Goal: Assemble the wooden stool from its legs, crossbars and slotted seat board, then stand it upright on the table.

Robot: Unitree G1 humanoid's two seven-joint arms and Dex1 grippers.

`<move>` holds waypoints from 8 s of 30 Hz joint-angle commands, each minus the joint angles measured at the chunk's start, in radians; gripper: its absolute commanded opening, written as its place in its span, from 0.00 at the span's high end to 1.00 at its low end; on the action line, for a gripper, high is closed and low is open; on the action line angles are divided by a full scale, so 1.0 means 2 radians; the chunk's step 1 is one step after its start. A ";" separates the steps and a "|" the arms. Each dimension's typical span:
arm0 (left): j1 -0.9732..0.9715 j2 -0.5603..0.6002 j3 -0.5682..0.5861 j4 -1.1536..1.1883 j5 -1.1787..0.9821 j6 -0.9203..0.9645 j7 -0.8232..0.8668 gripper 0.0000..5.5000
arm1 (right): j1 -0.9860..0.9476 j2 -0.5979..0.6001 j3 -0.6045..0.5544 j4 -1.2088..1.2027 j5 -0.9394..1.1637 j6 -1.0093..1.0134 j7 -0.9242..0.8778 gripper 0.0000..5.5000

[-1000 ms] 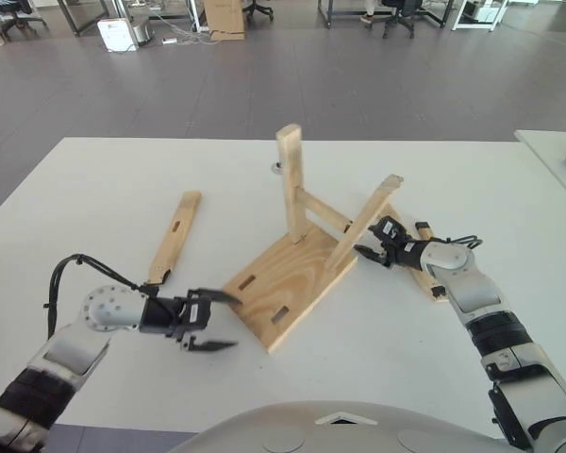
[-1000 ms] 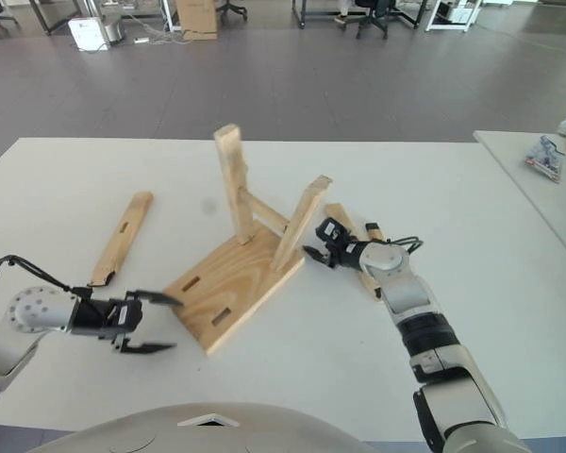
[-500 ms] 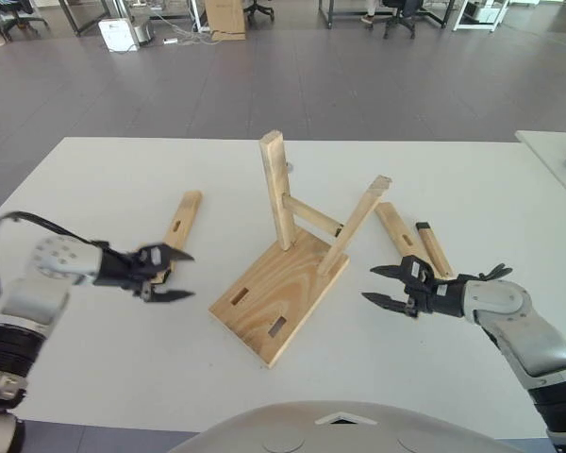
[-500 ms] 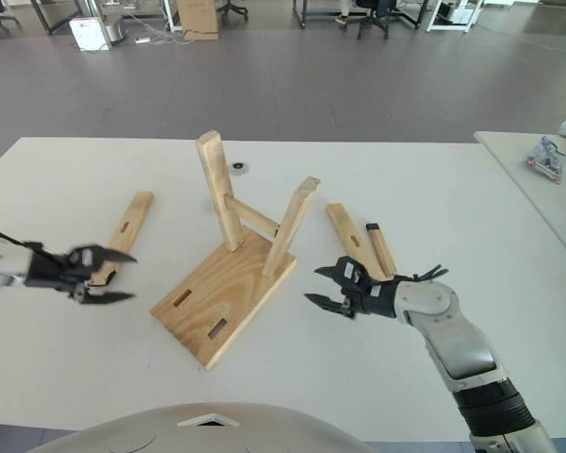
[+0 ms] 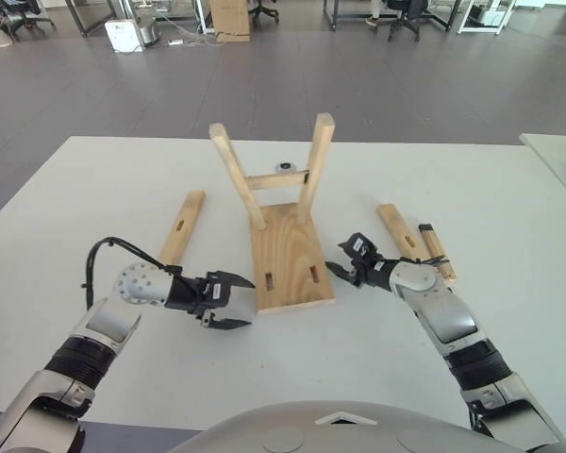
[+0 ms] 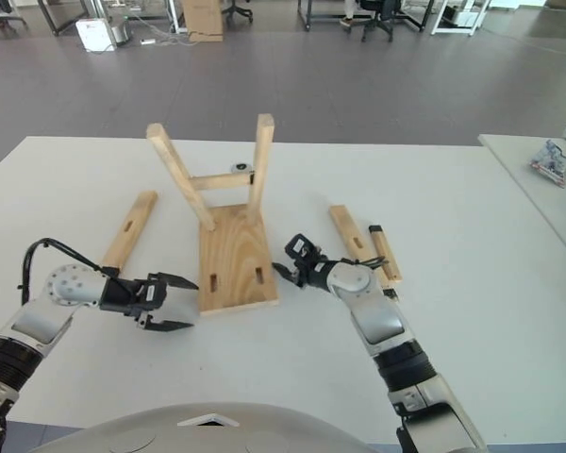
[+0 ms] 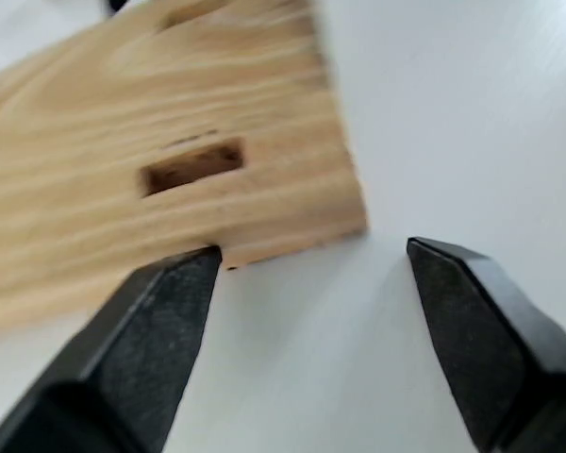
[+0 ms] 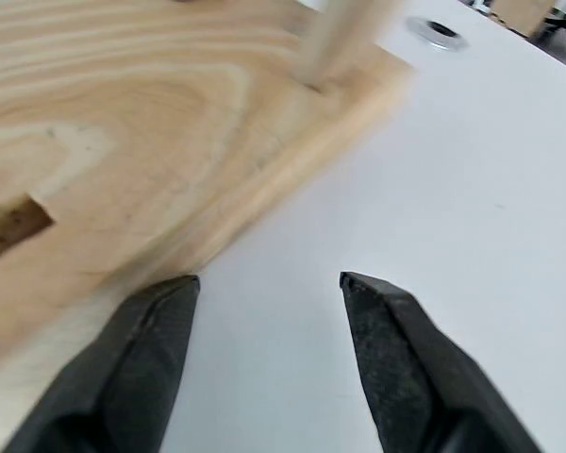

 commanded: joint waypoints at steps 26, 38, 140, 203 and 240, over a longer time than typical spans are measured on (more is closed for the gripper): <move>0.024 0.000 0.023 0.021 0.007 0.039 0.018 0.34 | -0.070 -0.101 -0.217 -0.001 0.082 0.075 0.002 0.49; 0.036 0.006 0.042 0.005 0.003 0.051 0.019 0.34 | -0.028 -0.087 -0.221 0.140 0.077 0.042 -0.023 0.49; -0.311 0.046 0.429 -0.008 -0.385 0.426 0.489 0.93 | -0.106 0.112 -0.137 -0.274 0.131 0.038 -0.226 0.55; -0.103 -0.175 0.338 0.186 -0.103 0.102 0.410 0.93 | -0.112 0.119 -0.132 -0.260 0.130 0.046 -0.223 0.55; 0.021 -0.195 0.322 0.130 -0.112 0.093 0.388 0.55 | -0.106 0.129 -0.118 -0.272 0.115 0.034 -0.231 0.55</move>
